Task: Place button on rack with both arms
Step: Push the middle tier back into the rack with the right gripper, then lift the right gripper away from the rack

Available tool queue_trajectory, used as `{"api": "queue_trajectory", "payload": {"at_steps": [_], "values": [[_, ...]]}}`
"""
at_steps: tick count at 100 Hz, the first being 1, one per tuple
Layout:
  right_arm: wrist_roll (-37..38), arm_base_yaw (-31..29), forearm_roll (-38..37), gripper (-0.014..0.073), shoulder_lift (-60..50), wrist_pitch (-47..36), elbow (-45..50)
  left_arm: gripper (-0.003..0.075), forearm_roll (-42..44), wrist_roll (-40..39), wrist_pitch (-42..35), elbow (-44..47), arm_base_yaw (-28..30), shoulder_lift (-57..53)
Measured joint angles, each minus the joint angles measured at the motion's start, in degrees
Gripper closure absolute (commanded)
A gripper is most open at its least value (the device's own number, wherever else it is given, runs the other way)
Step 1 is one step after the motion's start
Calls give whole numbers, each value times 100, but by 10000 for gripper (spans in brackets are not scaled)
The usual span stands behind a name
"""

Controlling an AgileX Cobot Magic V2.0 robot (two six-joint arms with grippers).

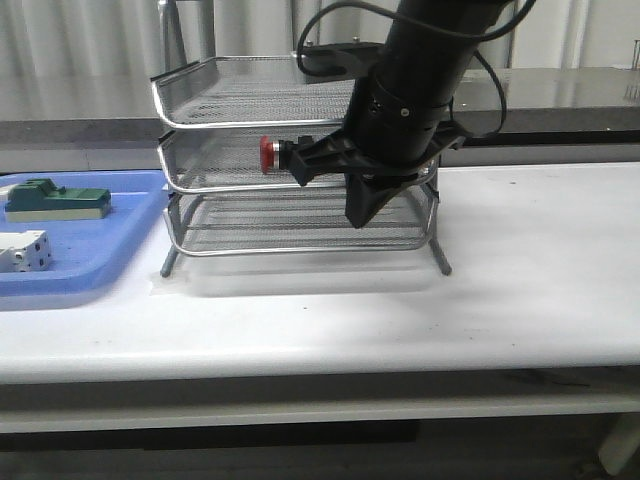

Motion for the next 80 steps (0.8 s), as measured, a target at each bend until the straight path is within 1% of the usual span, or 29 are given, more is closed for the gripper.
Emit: {"api": "queue_trajectory", "payload": {"at_steps": [14, 40, 68, 80], "values": [[0, 0, -12, 662, 0, 187, 0, 741, 0, 0, 0, 0, 0, 0], [0, -3, 105, 662, -70, 783, 0, 741, 0, 0, 0, 0, 0, 0], [0, -13, 170, 662, -815, 1204, 13, 741, 0, 0, 0, 0, 0, 0], [0, -25, 170, 662, -1285, 1238, 244, 741, 0, 0, 0, 0, 0, 0]]}}
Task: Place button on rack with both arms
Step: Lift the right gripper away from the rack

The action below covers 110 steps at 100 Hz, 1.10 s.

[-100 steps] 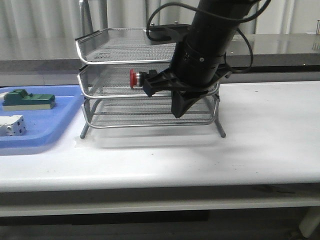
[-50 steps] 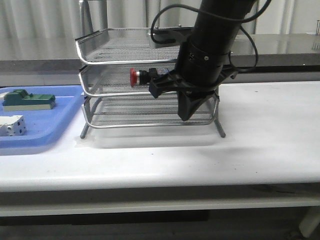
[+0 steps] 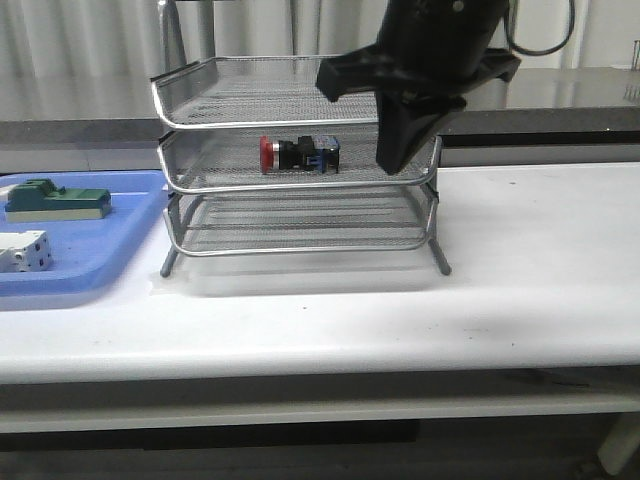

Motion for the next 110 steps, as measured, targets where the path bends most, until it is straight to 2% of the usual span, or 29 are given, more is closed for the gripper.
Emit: {"api": "queue_trajectory", "payload": {"at_steps": [18, 46, 61, 110], "values": [[303, -12, -327, 662, -765, -45, 574, 741, 0, 0, 0, 0, 0, 0], [1776, -12, -1761, 662, -2054, -90, 1634, 741, 0, 0, 0, 0, 0, 0], [2336, -12, -2216, 662, -2824, -67, 2180, 741, 0, 0, 0, 0, 0, 0], [2707, -20, -2548, 662, -5260, 517, 3276, 741, 0, 0, 0, 0, 0, 0]]}}
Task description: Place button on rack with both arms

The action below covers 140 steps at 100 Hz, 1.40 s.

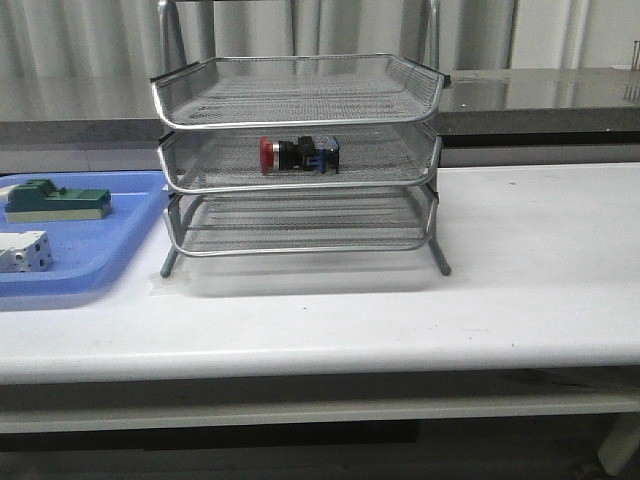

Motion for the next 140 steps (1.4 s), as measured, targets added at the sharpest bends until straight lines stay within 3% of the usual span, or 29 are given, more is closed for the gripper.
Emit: {"api": "queue_trajectory", "payload": {"at_steps": [30, 59, 118, 140], "values": [[55, 0, -23, 662, -1387, 674, 163, 741, 0, 0, 0, 0, 0, 0], [55, 0, -23, 662, -1896, 1041, 163, 741, 0, 0, 0, 0, 0, 0], [59, 0, -36, 662, -1896, 1031, 169, 741, 0, 0, 0, 0, 0, 0], [59, -107, -76, 662, -2074, 367, 537, 741, 0, 0, 0, 0, 0, 0]]}}
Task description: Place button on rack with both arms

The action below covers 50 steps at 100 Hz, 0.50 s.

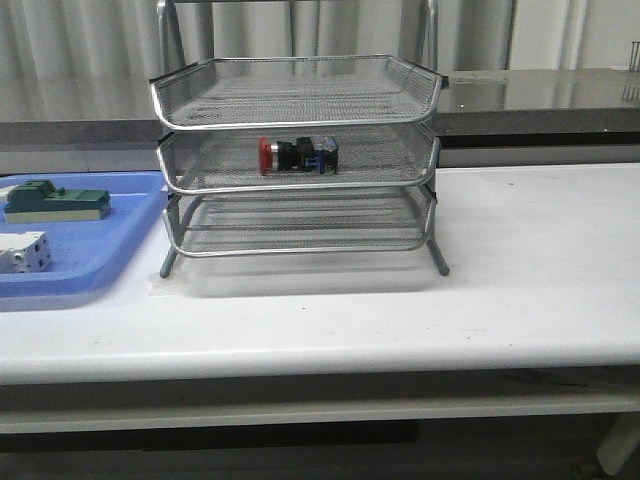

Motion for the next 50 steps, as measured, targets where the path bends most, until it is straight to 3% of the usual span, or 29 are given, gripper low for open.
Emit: {"api": "queue_trajectory", "payload": {"at_steps": [23, 50], "values": [[-167, -902, 375, 662, -781, -807, 813, 741, 0, 0, 0, 0, 0, 0], [-1931, -1981, 1929, 662, -1867, -2112, 2004, 741, 0, 0, 0, 0, 0, 0]]}}
